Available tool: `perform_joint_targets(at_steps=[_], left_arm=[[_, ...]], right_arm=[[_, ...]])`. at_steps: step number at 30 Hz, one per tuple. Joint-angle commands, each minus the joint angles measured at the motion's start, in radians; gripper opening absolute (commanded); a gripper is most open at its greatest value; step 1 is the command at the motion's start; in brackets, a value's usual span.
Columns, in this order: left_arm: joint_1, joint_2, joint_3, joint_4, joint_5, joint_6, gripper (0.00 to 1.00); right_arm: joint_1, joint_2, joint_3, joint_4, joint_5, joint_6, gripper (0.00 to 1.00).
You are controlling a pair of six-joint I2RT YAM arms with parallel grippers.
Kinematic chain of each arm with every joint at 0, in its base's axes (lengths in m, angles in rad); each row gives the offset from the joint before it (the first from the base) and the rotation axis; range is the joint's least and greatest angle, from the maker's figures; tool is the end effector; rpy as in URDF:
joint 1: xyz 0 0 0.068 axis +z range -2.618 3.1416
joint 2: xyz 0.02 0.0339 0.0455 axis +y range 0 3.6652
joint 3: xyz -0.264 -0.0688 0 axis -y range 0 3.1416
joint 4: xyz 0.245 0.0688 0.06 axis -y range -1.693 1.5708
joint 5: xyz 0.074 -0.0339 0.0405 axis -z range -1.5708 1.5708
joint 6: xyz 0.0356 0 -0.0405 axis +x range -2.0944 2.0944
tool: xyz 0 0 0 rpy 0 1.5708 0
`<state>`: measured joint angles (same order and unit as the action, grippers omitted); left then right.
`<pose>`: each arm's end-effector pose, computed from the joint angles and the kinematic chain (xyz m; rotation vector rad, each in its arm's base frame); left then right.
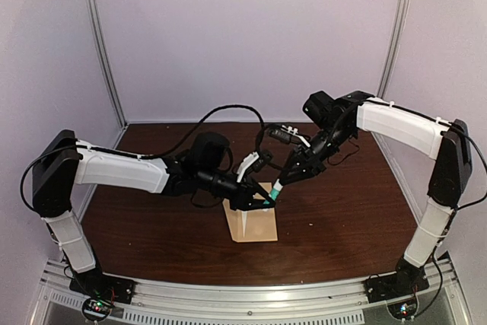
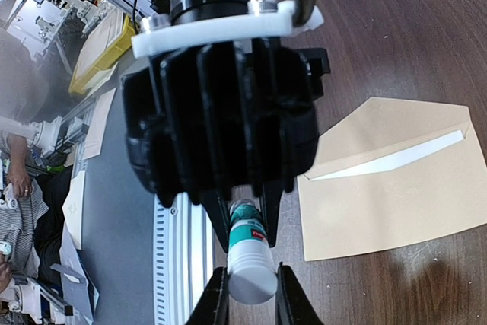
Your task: Place the letter into the envelope and seal it
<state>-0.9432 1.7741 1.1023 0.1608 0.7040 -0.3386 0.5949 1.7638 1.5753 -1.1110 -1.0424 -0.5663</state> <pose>0.2107 -0.3297 0.2171 1.1376 2.0138 -1.4577 0.2703 0.2200 0.2970 -1.5505 2.0027 1.4545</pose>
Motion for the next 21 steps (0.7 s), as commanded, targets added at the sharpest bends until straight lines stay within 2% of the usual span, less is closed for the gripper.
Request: perform_joint_targets(at_steps=[1, 7, 13, 21], left_arm=[[0.007, -0.001, 0.019, 0.056, 0.01, 0.013, 0.01], [0.007, 0.009, 0.021, 0.056, 0.018, 0.008, 0.0], [0.007, 0.017, 0.021, 0.058, 0.022, 0.002, 0.0], [0.007, 0.027, 0.022, 0.05, 0.016, 0.0, 0.0]], right_arm=[[0.006, 0.016, -0.006, -0.028, 0.001, -0.034, 0.1], [0.006, -0.002, 0.017, -0.07, 0.045, -0.125, 0.0], [-0.012, -0.051, 0.041, -0.052, 0.088, -0.156, 0.0], [-0.101, -0.04, 0.131, -0.13, 0.039, -0.189, 0.0]])
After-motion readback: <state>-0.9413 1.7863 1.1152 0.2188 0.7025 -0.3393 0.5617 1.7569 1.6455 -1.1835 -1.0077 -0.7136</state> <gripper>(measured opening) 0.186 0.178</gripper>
